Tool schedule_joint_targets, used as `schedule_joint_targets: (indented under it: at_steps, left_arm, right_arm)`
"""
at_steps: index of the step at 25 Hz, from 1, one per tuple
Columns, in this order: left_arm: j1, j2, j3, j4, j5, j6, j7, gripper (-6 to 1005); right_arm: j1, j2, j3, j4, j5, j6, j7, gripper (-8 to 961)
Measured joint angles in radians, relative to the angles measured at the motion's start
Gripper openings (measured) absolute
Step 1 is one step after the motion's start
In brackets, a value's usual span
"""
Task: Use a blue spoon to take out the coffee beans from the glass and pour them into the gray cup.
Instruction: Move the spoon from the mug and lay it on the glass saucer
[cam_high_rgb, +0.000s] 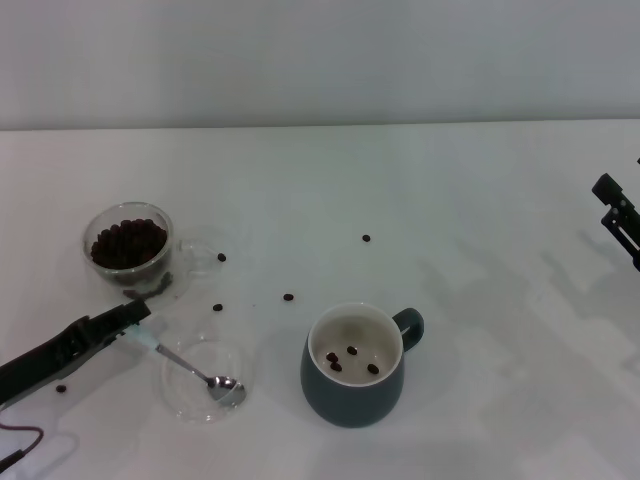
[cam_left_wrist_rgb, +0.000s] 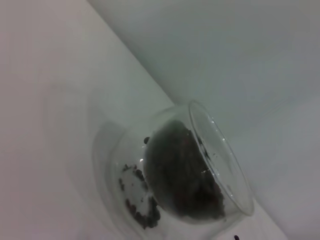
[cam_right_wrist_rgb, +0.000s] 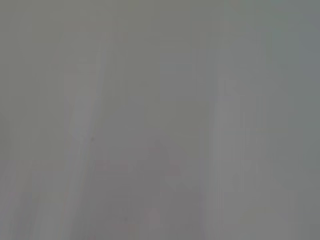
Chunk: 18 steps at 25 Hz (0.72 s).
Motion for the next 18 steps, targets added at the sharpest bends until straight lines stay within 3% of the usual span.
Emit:
schedule_joint_targets:
  at_steps: [3,12,18]
  left_arm:
    - [0.019,0.003,-0.002,0.016,-0.008,0.005,0.001,283]
    - [0.068,0.012,-0.027,0.062,-0.019,0.01,0.006,516]
    - [0.138,0.006,-0.033,0.175,-0.024,0.011,0.032,627]
  right_arm:
    - [0.001,0.0,-0.001,0.0,-0.002,-0.001,0.002,617]
    - [-0.001,0.0,-0.002,0.0,-0.005,-0.015,0.009,617]
    - [-0.002,0.0,-0.001,0.0,-0.007,-0.016,0.009,617]
